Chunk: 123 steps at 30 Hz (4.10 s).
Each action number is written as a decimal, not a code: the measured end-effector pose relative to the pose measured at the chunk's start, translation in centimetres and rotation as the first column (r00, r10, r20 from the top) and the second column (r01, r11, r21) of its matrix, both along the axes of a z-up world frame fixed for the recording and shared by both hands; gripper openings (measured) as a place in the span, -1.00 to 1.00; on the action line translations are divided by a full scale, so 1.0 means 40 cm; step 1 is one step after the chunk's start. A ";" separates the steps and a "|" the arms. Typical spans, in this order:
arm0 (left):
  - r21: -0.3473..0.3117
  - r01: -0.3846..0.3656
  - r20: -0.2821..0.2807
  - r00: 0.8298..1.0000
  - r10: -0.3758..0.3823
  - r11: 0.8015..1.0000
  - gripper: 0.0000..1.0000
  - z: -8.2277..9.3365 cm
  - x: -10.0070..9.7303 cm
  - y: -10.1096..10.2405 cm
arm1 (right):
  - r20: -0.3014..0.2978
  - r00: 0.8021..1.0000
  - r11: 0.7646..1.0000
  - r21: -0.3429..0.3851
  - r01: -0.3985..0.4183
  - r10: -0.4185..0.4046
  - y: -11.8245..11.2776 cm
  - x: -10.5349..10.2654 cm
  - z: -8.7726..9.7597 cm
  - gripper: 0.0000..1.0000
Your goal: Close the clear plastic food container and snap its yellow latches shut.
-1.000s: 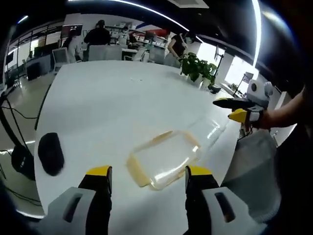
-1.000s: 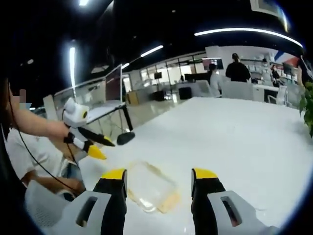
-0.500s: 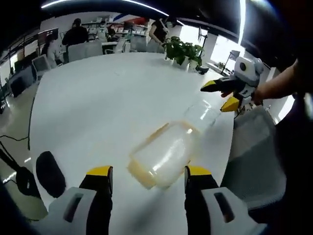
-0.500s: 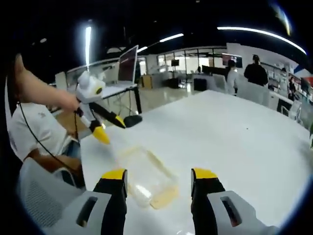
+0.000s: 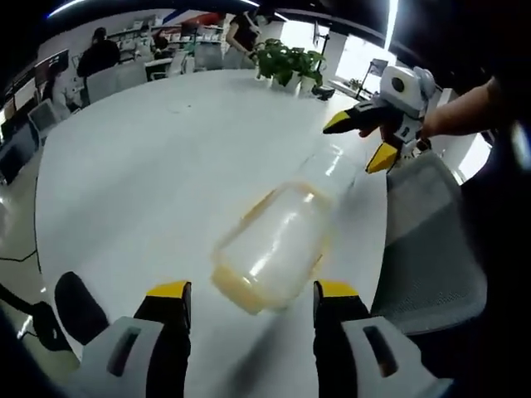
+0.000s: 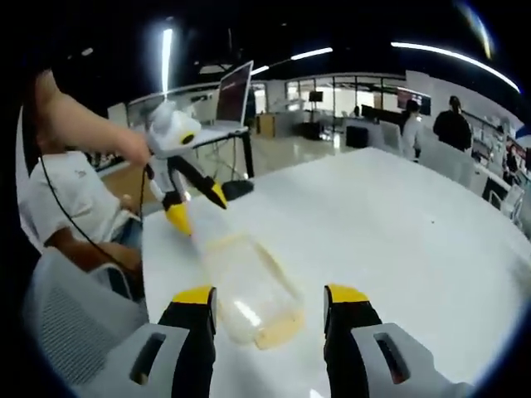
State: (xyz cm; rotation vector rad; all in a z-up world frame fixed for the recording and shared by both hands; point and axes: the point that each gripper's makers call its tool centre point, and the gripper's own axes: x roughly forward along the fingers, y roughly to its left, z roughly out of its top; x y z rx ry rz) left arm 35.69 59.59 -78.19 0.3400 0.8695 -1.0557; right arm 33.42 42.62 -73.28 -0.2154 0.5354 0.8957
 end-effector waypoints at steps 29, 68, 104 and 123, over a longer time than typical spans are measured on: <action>0.196 0.248 -0.022 0.968 -0.249 0.949 0.17 -0.068 0.026 0.006 | -0.055 0.986 0.971 -0.172 -0.166 0.159 -0.009 -0.003 -0.097 -0.14; 0.278 0.442 -0.050 0.894 -0.446 0.853 0.05 -0.120 0.017 -0.030 | -0.191 0.915 0.844 -0.356 -0.402 0.355 -0.006 -0.006 -0.221 -0.01; 0.341 0.544 -0.084 0.830 -0.551 0.767 -0.06 -0.135 0.004 -0.027 | -0.293 0.877 0.777 -0.413 -0.476 0.381 0.000 -0.012 -0.256 -0.05; 0.418 0.560 -0.059 0.803 -0.594 0.715 -0.22 -0.144 0.002 -0.030 | -0.319 0.857 0.714 -0.475 -0.515 0.406 0.007 -0.008 -0.268 -0.20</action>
